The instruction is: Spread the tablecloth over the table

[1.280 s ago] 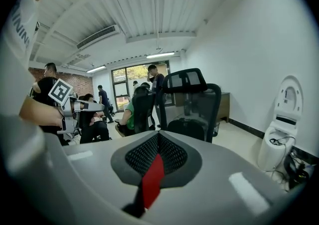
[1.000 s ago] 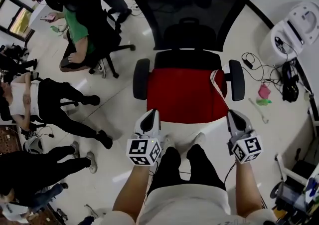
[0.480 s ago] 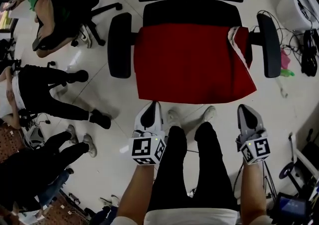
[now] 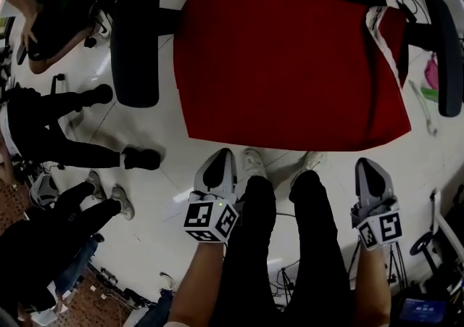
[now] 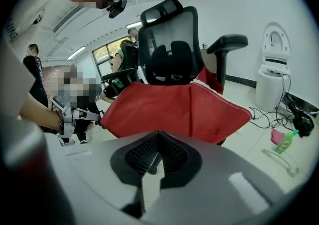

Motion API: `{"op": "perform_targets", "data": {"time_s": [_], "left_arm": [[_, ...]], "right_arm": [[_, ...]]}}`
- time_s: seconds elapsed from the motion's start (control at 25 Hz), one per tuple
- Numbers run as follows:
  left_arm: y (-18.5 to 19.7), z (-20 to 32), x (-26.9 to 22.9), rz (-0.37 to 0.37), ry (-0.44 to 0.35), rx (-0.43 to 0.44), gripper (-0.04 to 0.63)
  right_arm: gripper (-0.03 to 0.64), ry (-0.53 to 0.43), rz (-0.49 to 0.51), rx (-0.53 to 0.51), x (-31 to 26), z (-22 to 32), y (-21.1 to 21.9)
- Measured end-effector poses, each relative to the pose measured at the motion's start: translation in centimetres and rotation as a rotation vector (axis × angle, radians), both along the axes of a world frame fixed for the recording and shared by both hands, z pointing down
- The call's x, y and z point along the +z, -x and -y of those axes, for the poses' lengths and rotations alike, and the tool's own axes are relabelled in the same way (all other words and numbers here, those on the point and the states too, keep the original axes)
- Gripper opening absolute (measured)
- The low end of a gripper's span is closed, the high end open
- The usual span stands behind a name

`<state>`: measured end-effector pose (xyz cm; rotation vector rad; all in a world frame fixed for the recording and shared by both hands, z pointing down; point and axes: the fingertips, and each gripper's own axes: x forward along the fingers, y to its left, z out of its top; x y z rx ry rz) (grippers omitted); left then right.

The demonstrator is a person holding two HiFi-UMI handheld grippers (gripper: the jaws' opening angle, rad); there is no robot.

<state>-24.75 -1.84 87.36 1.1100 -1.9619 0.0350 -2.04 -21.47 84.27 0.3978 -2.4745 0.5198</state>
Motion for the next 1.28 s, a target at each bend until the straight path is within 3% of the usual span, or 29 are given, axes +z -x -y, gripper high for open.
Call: {"op": "perform_targets", "data": {"time_s": [0.16,0.4,0.56,0.68,0.72,0.8,0.92,1.04,1.12,1.28], "left_arm": [[-0.8,-0.7,3.5,-0.159,-0.061,-0.038,0.071],[-1.0,-0.7,6.3,-0.459,-0.234,-0.132,0.250],[0.6,0.3,5.9,-0.626,-0.417,-0.216,0.265],[1.2,1.0,5.7,-0.704,-0.496,-0.220,0.265],[1.3,1.0,5.6,-0.706,-0.500,-0.219,0.262],[1.6,1.0,5.3,-0.668,-0.482,-0.228,0.154],[1.8,0.9,4.9,-0.596,-0.432,-0.242,0.052],[1.9,0.5,4.6,-0.533,-0.388,-0.253,0.031],[1.8,0.4,4.5,-0.515,-0.371,-0.261,0.029],[1.5,0.2,4.0,-0.494,-0.356,-0.260,0.028]], "right_arm": [[0.008,0.021,-0.024,-0.010,1.8,-1.5,-0.5],[0.008,0.026,-0.049,-0.037,3.0,-2.6,-0.1],[0.008,0.039,-0.061,-0.039,3.3,-3.3,0.0],[0.008,0.045,-0.069,-0.036,3.5,-3.5,0.1],[0.008,0.047,-0.072,-0.034,3.7,-3.4,0.1],[0.008,0.050,-0.076,-0.023,3.9,-3.2,0.1],[0.008,0.056,-0.083,0.007,4.2,-2.7,-0.3],[0.009,0.130,-0.053,0.070,5.1,-2.2,-0.5],[0.140,0.226,-0.005,0.156,5.6,-1.6,-0.9],[0.270,0.421,0.109,0.345,5.9,-0.3,-1.3]]}}
